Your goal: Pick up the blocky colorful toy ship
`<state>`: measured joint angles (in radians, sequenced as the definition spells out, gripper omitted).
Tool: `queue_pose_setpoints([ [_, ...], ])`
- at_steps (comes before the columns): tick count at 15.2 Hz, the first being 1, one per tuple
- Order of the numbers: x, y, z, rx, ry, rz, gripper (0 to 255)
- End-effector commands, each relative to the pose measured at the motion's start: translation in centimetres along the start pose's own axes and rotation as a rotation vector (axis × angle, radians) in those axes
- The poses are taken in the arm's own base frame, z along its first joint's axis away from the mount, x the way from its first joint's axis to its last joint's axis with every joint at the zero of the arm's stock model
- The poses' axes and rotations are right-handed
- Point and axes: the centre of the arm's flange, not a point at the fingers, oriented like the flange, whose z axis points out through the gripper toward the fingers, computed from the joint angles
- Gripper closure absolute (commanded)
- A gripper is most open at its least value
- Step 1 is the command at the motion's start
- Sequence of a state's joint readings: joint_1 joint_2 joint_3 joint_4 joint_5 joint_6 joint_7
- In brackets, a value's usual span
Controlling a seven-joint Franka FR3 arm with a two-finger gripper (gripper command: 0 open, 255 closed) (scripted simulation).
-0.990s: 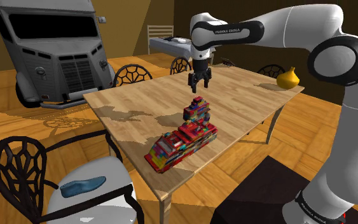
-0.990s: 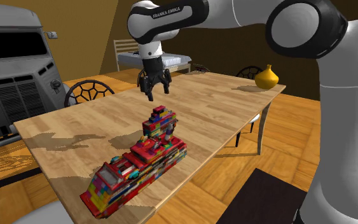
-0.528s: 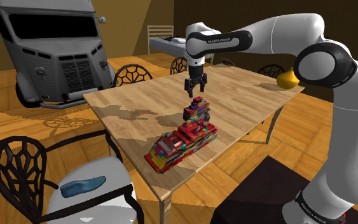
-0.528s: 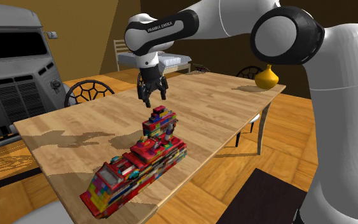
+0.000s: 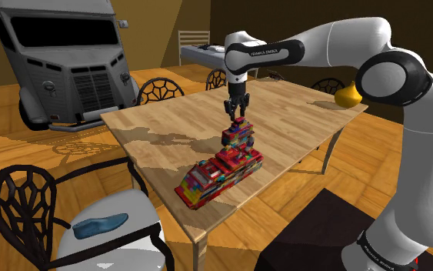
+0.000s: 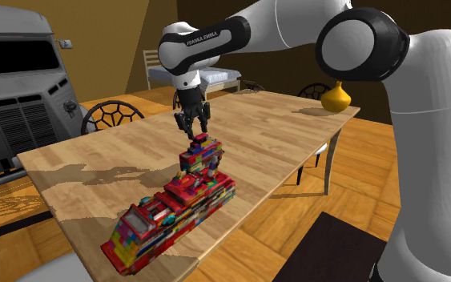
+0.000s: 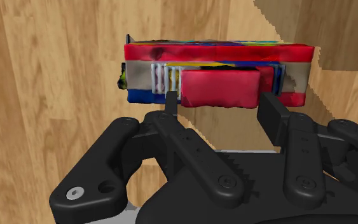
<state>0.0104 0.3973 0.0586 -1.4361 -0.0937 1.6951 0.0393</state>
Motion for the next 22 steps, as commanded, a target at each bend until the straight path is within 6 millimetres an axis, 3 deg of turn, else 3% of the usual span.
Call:
queue_pose_setpoints([
  [1,0.0,0.0,0.1,0.000,-0.001,0.000,255],
  [5,0.0,0.0,0.1,0.000,-0.001,0.000,255],
  [20,-1.1,0.6,-7.7,0.000,-0.001,0.000,255],
  [22,-1.1,0.6,-7.8,0.000,-0.001,0.000,255],
])
